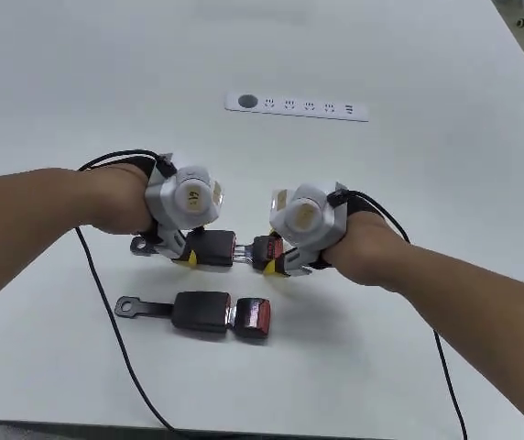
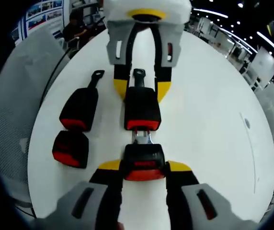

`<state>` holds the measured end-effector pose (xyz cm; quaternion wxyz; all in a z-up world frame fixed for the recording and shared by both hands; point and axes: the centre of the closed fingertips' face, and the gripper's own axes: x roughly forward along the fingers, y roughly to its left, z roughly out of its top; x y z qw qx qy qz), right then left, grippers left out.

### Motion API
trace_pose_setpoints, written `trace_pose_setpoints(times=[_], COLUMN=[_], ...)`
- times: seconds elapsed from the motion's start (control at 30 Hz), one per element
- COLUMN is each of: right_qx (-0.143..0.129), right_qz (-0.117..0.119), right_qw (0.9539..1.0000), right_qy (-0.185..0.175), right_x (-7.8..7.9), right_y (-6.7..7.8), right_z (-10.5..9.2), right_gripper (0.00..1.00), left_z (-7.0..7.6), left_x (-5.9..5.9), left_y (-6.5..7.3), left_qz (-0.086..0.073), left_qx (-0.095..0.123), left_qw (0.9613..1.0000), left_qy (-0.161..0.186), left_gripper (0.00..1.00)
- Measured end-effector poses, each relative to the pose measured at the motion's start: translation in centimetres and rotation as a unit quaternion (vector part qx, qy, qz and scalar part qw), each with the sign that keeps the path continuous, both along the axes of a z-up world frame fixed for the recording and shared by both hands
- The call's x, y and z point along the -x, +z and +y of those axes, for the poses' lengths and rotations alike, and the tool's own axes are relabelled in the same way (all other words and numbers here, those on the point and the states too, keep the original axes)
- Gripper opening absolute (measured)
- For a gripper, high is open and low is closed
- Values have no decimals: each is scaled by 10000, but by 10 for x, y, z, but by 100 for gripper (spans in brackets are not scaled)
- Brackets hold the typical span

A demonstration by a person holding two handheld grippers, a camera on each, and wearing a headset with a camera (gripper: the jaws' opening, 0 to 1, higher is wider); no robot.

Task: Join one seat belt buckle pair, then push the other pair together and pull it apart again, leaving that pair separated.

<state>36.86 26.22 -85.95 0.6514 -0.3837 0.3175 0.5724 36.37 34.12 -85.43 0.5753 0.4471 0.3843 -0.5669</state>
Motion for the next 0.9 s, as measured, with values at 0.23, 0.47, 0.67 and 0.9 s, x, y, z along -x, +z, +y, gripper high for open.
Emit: trace_pose_setpoints(times=[0.23,0.47,0.67,0.9], right_qx=[-123,-177,-214,-276], right_qz=[148,212,180,159], right_qw=[9997,9996,9995,9994], right_qy=[-161,-99,-116,-136], right_x=[-3,-3,0,0], right_y=[-2,-2,-2,-2], right_z=[1,5,21,19], right_gripper=[34,32,32,33], left_z=[1,0,3,4], left_x=[-2,-2,-4,-4], left_y=[-1,-1,-3,-4], left_qz=[-18,-32,-35,-32], left_qx=[71,111,-43,9], left_qw=[10000,9999,9999,10000], left_qy=[-59,-77,-153,-78], left_gripper=[31,31,31,31])
